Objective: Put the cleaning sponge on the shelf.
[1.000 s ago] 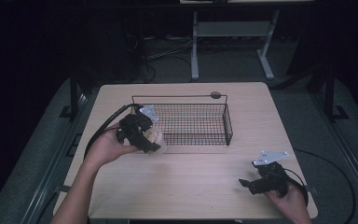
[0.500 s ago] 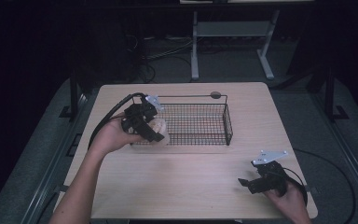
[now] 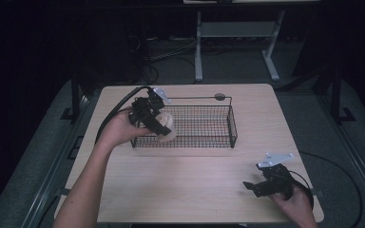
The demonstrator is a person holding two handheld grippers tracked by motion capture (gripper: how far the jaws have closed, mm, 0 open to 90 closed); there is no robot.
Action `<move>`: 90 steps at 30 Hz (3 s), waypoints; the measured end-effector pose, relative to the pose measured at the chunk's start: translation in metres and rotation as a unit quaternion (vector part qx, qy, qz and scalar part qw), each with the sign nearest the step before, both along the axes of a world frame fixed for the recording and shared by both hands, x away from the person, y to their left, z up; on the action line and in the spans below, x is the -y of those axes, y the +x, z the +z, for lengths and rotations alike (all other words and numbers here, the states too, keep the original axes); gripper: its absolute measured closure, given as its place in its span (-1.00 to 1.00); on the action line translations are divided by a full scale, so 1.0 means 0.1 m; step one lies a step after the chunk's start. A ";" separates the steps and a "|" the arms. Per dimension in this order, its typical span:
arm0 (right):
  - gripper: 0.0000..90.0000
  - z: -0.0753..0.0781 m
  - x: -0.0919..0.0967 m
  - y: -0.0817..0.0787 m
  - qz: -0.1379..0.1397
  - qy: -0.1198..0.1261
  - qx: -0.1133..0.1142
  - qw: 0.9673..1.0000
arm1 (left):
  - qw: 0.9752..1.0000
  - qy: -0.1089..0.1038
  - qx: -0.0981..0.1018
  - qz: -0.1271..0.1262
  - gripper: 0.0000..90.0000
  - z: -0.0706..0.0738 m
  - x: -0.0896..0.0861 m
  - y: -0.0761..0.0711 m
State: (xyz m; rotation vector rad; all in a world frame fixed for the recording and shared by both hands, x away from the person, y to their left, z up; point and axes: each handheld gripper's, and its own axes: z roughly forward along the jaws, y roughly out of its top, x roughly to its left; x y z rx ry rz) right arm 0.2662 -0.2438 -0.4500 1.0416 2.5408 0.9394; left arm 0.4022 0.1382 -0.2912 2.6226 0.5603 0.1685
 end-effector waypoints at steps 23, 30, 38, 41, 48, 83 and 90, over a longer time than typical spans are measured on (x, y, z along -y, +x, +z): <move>-0.67 -0.01 0.00 0.00 0.000 0.001 -0.002 1.000 | 1.000 -0.009 -0.007 0.017 -0.38 -0.03 0.11 0.29; -0.67 0.00 0.01 0.00 0.000 0.000 -0.001 1.000 | 1.000 -0.010 -0.016 0.022 -0.38 -0.07 0.12 0.39; -0.67 -0.01 0.01 0.00 0.000 -0.001 -0.004 1.000 | 0.999 -0.005 -0.018 0.029 -0.38 -0.15 0.19 0.48; -0.67 0.00 0.02 0.00 -0.002 0.003 -0.005 1.000 | 0.999 -0.005 -0.018 0.031 -0.39 -0.20 0.20 0.51; -0.67 0.00 0.03 0.00 -0.003 0.001 -0.003 1.000 | 0.999 0.001 -0.018 0.042 -0.39 -0.30 0.21 0.59; -0.67 0.00 0.03 0.00 -0.001 0.005 -0.009 1.000 | 0.998 0.035 -0.029 0.049 -0.39 -0.60 0.36 0.75; -0.67 0.00 0.03 0.00 -0.001 0.003 -0.009 1.000 | 0.997 0.043 -0.031 0.049 -0.39 -0.66 0.40 0.77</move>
